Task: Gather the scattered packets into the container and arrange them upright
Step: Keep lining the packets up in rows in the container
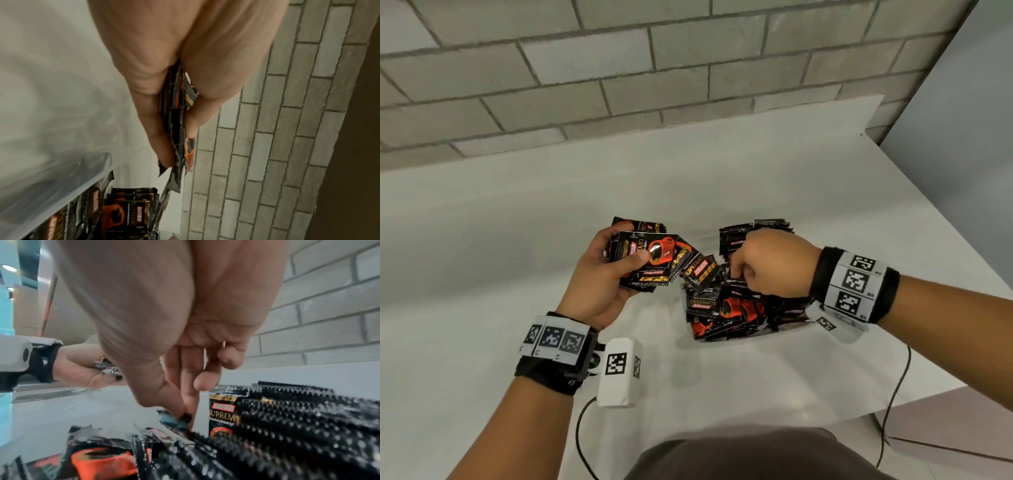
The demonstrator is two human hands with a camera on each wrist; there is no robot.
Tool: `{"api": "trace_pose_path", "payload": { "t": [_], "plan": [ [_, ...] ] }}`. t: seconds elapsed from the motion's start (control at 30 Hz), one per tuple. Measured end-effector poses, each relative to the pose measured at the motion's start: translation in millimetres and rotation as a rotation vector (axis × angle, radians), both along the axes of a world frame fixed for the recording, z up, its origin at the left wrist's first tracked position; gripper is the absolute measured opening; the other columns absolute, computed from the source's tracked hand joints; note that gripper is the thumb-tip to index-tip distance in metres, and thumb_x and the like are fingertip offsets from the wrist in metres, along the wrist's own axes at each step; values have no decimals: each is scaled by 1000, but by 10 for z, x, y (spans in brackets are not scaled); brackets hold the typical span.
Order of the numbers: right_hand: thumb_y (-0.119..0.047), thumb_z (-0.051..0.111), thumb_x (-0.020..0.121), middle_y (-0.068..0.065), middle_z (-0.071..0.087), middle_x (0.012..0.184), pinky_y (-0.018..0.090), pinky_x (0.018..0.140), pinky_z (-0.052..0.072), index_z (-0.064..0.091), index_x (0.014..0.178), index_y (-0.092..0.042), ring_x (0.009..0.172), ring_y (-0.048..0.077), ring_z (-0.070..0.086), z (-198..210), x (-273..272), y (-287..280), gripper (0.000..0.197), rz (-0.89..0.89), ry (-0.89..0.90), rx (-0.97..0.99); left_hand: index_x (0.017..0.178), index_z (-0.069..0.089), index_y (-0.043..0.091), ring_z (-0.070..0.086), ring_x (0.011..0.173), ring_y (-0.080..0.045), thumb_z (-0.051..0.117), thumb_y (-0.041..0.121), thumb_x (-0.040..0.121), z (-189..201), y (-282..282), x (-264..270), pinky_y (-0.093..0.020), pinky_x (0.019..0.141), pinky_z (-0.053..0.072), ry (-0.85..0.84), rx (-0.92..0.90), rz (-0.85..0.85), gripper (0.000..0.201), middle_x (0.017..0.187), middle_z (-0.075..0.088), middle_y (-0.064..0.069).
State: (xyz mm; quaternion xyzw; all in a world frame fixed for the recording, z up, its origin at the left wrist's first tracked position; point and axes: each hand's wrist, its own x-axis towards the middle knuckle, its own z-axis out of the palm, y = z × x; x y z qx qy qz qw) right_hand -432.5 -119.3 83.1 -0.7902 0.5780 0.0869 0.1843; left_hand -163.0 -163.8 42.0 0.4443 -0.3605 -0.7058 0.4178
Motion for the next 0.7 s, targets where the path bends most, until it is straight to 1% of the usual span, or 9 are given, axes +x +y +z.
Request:
{"api": "trace_pose_path", "payload": {
  "t": [0.07, 0.13, 0.2, 0.27, 0.37, 0.47, 0.57, 0.63, 0.7],
  "plan": [
    [-12, 56, 87, -14, 44, 75, 30, 72, 47, 73, 109, -29, 81, 13, 54, 12, -4, 2, 33, -31, -29, -61, 132, 58, 22, 75, 92, -32, 72, 1, 76, -11, -3, 12, -40, 61, 61, 3, 0, -2, 61, 126, 67, -15],
    [-13, 56, 86, -14, 47, 79, 33, 73, 50, 72, 110, -34, 91, 13, 52, 6, -21, 10, 36, -54, -106, -87, 131, 59, 22, 76, 91, -30, 71, 1, 77, -17, -3, 9, -39, 60, 61, 12, 2, -5, 59, 123, 68, -14],
    [-11, 57, 84, -18, 50, 78, 33, 75, 49, 74, 105, -30, 92, 9, 45, 20, -52, 11, 33, -69, -177, -115, 132, 58, 22, 76, 90, -30, 71, 1, 77, -23, -1, 0, -39, 60, 61, 17, 6, -7, 60, 122, 69, -12],
    [-12, 59, 82, -16, 51, 81, 33, 76, 47, 77, 96, -25, 93, 10, 45, 52, -95, -1, 27, -106, -249, -176, 134, 58, 20, 76, 91, -30, 71, 1, 77, -27, 5, -8, -39, 61, 61, 17, 11, -12, 62, 122, 69, -13],
    [-19, 65, 83, -8, 52, 82, 33, 73, 46, 78, 88, -30, 84, 11, 48, 127, -176, -37, 18, -181, -368, -248, 131, 59, 21, 75, 90, -31, 71, 2, 77, -29, 14, -16, -39, 61, 61, 18, 16, -21, 59, 122, 69, -14],
    [-18, 64, 87, -7, 62, 69, 28, 66, 48, 77, 89, -32, 66, 12, 57, 214, -276, -96, 20, -264, -448, -204, 130, 59, 22, 76, 91, -31, 71, 2, 76, -24, 19, -10, -40, 61, 61, 21, 18, -26, 59, 121, 69, -13],
    [-14, 62, 86, -6, 73, 68, 26, 62, 51, 79, 82, -25, 61, 11, 64, 280, -345, -134, 20, -362, -522, -185, 132, 59, 22, 76, 90, -29, 71, 2, 77, -19, 20, -1, -39, 61, 61, 7, 19, -26, 60, 119, 70, -11],
    [-25, 71, 85, -5, 72, 66, 26, 59, 49, 78, 76, -24, 57, 7, 61, 296, -359, -150, 12, -374, -527, -205, 134, 58, 21, 76, 90, -30, 71, 2, 77, -24, 20, -2, -39, 61, 61, 4, 24, -25, 61, 119, 70, -11],
    [-35, 82, 79, -6, 72, 69, 27, 66, 54, 76, 76, -26, 65, 8, 65, 296, -359, -177, 11, -346, -479, -180, 133, 58, 20, 76, 92, -31, 71, 2, 76, -28, 24, -8, -40, 62, 61, 4, 29, -28, 61, 122, 69, -13]
  ]
}}
